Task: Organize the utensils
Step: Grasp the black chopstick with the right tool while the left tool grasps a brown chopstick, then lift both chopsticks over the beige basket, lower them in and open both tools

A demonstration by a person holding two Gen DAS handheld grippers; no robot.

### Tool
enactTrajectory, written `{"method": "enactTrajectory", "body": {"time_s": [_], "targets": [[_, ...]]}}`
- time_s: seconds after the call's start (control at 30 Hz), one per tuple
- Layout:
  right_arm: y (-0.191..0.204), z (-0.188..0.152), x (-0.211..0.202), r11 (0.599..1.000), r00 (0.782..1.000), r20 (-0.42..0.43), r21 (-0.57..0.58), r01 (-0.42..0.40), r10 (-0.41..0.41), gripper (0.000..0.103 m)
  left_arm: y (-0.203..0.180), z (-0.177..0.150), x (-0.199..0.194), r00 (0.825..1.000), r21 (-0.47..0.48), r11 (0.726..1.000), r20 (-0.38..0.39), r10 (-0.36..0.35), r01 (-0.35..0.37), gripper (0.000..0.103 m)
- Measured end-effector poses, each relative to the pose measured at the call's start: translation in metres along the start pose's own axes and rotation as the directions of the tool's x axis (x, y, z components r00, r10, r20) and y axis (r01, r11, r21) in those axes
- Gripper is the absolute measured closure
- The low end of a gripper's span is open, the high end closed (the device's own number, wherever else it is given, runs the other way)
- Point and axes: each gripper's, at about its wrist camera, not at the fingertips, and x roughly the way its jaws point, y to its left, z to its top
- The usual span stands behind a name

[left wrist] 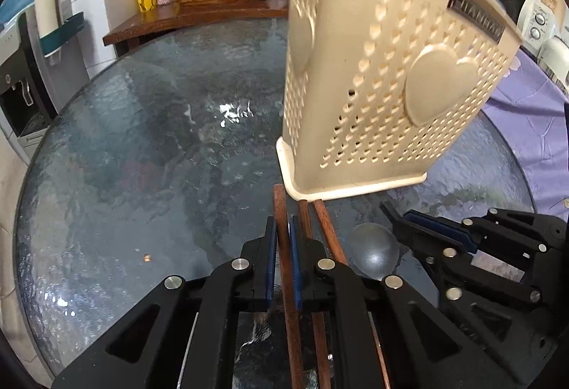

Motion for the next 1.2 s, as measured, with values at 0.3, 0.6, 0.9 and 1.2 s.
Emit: {"method": "enactTrajectory", "body": {"time_s": [0.3, 0.6, 0.9, 1.2], "targets": [[-0.023, 0.003, -0.078, 0.994, 0.986, 0.142, 0.050, -0.097, 0.089, 0.095, 0.008, 0.009, -0.080, 0.984, -0.020, 0.996, 0.156, -0.083, 0.087, 0.096], [-0.035, 0.001, -0.180, 0.983, 0.945, 0.278, 0.011, -0.185, 0.174, 0.095, 0.004, 0.009, -0.162, 0.946, 0.035, 0.992, 0.300, -0.124, 0.119, 0.096], [-0.027, -0.009, -0.217, 0.983, 0.935, 0.301, -0.046, -0.180, 0.185, 0.095, 0.008, 0.003, -0.195, 0.926, 0.055, 0.984, 0.332, -0.179, 0.171, 0.096], [-0.018, -0.002, -0.229, 0.983, 0.925, 0.333, -0.074, -0.169, 0.185, 0.095, 0.007, 0.005, -0.213, 0.910, 0.057, 0.984, 0.374, -0.177, 0.168, 0.096]]}}
